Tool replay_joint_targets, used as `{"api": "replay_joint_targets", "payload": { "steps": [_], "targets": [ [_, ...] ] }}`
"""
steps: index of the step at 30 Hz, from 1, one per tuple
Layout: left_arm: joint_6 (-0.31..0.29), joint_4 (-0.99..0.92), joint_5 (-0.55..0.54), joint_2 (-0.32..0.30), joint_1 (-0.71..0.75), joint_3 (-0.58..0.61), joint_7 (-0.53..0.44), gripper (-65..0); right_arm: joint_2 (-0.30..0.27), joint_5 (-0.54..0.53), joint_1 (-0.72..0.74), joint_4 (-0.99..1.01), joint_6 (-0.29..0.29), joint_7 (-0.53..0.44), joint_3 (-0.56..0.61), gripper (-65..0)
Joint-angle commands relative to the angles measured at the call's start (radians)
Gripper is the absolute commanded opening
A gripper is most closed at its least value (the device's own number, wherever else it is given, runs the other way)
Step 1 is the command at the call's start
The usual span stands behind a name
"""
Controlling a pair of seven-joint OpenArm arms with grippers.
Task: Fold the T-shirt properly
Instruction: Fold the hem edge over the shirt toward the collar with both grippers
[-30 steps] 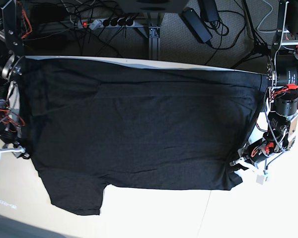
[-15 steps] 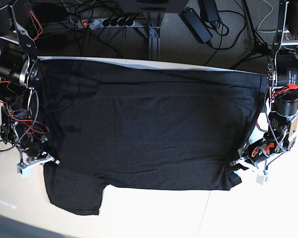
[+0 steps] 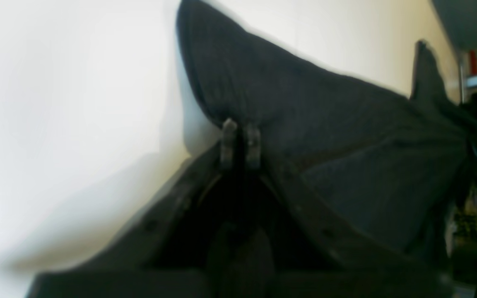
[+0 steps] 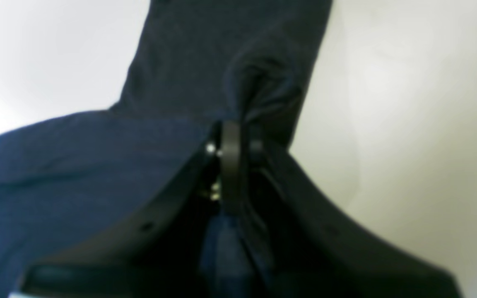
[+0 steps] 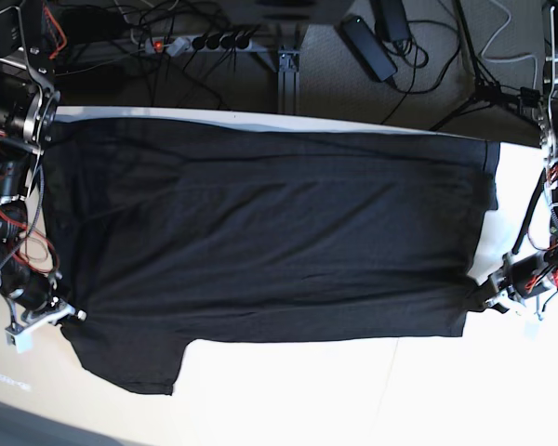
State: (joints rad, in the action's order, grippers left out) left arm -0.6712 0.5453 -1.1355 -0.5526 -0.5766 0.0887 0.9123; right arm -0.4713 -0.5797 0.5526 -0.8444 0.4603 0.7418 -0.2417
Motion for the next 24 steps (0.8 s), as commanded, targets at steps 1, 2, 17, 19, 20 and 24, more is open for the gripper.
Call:
{"api": "replay_joint_targets", "payload": {
  "steps": [1, 2, 17, 19, 20, 24],
  "targets": [
    [-0.027, 0.042, -0.036, -0.028, -0.017, -0.003, 0.002, -65.0, -0.034, -0.02, 0.0, -0.043, 0.054, 0.005, -0.005, -65.0],
    [-0.027, 0.069, -0.045, -0.037, -0.002, -0.003, 0.014, -65.0, -0.043, -0.032, -0.024, -0.071, 0.054, 0.021, -0.005, -65.0],
    [-0.027, 0.365, -0.11, -0.104, 0.253, -0.003, 0.072, -65.0, -0.131, -0.062, -0.375, -0.322, 0.056, 0.033, -0.073, -65.0],
    [-0.027, 0.366, -0.11, -0.106, 0.256, -0.003, 0.068, -65.0, -0.129, -0.065, -0.398, -0.322, 0.056, -0.001, -0.097, -65.0],
    [-0.027, 0.366, -0.11, -0.107, 0.256, -0.003, 0.06, -65.0, -0.129, -0.063, -0.401, -0.321, 0.056, -0.007, -0.1, -65.0],
    [-0.027, 0.366, -0.11, -0.107, 0.256, -0.003, 0.042, -65.0, -0.13, -0.043, -0.397, -0.322, 0.055, -0.024, -0.1, -41.8]
  ]
}}
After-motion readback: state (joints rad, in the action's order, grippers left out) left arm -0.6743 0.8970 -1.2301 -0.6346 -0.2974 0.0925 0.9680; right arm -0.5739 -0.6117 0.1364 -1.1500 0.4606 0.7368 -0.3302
